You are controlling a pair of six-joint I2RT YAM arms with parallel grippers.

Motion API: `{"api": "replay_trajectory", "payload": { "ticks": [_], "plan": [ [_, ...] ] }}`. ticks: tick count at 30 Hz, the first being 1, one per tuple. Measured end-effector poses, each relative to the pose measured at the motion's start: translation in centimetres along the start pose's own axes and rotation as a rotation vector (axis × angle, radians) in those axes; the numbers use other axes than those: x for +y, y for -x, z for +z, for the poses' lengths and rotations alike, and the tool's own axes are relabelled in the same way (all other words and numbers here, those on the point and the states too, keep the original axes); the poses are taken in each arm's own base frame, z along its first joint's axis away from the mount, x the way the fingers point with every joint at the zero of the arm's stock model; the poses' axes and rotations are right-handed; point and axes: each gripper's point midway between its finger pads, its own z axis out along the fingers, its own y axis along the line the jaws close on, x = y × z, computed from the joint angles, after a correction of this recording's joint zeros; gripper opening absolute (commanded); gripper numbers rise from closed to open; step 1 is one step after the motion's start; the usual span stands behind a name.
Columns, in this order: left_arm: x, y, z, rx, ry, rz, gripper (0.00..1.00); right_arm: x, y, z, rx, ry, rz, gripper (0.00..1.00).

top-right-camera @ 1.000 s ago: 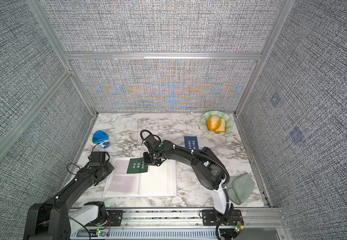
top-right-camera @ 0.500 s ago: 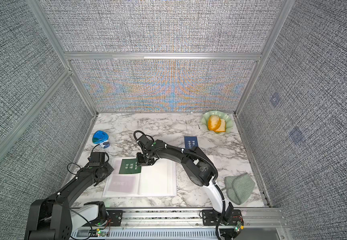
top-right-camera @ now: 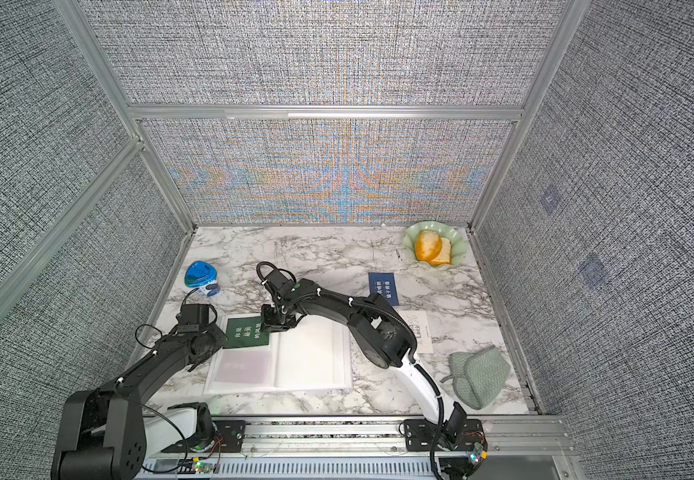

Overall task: Place the photos into the photo albums
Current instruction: Insert the photo into the photo album.

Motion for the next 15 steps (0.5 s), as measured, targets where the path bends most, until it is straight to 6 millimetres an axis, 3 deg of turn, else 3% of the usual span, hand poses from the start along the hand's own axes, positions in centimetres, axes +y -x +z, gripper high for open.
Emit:
{"api": "replay_trajectory", "payload": {
  "ticks": [5, 15],
  "plan": [
    [-0.3, -0.1, -0.1, 0.008, -0.016, 0.006, 0.13, -1.1, -0.7, -1.6, -0.008, -0.01, 0.013, 0.32],
    [-3.0, 2.3, -2.4, -0.051, -0.113, 0.028, 0.16, -4.9, -0.8, -9.0, -0.129, -0.065, 0.034, 0.32]
  ]
}}
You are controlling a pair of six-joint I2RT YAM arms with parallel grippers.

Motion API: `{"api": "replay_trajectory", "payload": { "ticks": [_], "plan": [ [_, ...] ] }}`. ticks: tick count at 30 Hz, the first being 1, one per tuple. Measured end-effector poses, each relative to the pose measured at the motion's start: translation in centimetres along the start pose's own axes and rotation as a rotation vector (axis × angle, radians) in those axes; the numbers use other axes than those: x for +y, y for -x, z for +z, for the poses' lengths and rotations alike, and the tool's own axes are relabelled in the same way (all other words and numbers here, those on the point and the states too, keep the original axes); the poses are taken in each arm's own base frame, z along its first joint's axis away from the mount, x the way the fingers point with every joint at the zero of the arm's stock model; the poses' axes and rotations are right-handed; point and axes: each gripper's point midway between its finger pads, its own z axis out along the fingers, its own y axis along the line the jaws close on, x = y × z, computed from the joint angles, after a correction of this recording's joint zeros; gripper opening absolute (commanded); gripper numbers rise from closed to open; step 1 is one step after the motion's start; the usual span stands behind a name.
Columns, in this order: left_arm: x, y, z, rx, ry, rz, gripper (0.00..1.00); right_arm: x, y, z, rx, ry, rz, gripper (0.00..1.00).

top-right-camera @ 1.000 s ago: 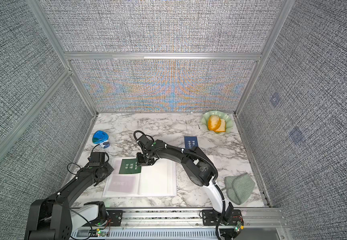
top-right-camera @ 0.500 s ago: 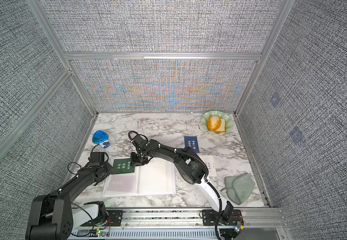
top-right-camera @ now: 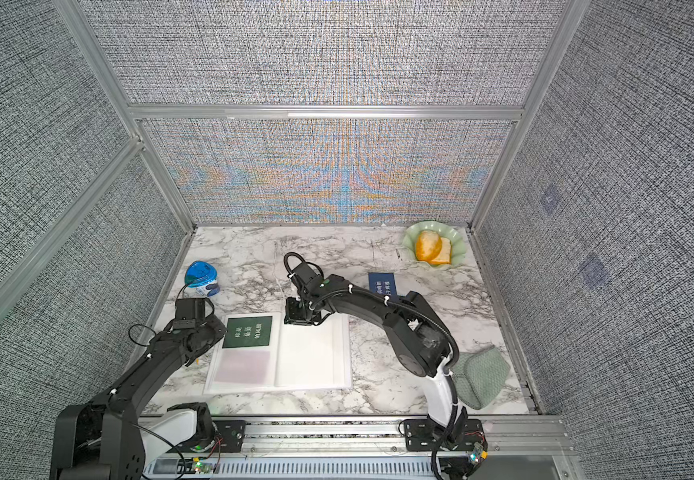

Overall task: Place the photos into the photo albums
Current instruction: Insert the photo into the photo album.

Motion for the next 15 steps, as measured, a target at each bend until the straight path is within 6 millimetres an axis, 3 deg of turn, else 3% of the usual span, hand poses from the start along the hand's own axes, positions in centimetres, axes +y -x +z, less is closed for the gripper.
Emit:
{"api": "replay_trajectory", "payload": {
  "ticks": [4, 6, 10, 15],
  "plan": [
    [-2.4, 0.4, -0.5, 0.01, -0.073, 0.033, 0.21, -4.2, 1.1, -2.4, -0.053, -0.056, 0.049, 0.32],
    [-4.0, 0.4, -0.7, 0.018, -0.106, 0.063, 0.23, -6.6, 1.8, -3.6, -0.08, -0.086, 0.078, 0.37],
    [-8.0, -0.3, -0.6, 0.061, -0.181, 0.14, 0.3, -10.6, 2.9, -6.3, -0.133, -0.134, 0.123, 0.5],
    [-13.4, -1.7, 0.4, 0.133, -0.242, 0.244, 0.42, -14.5, 4.5, -9.4, -0.2, -0.181, 0.156, 0.55]
  ]
}}
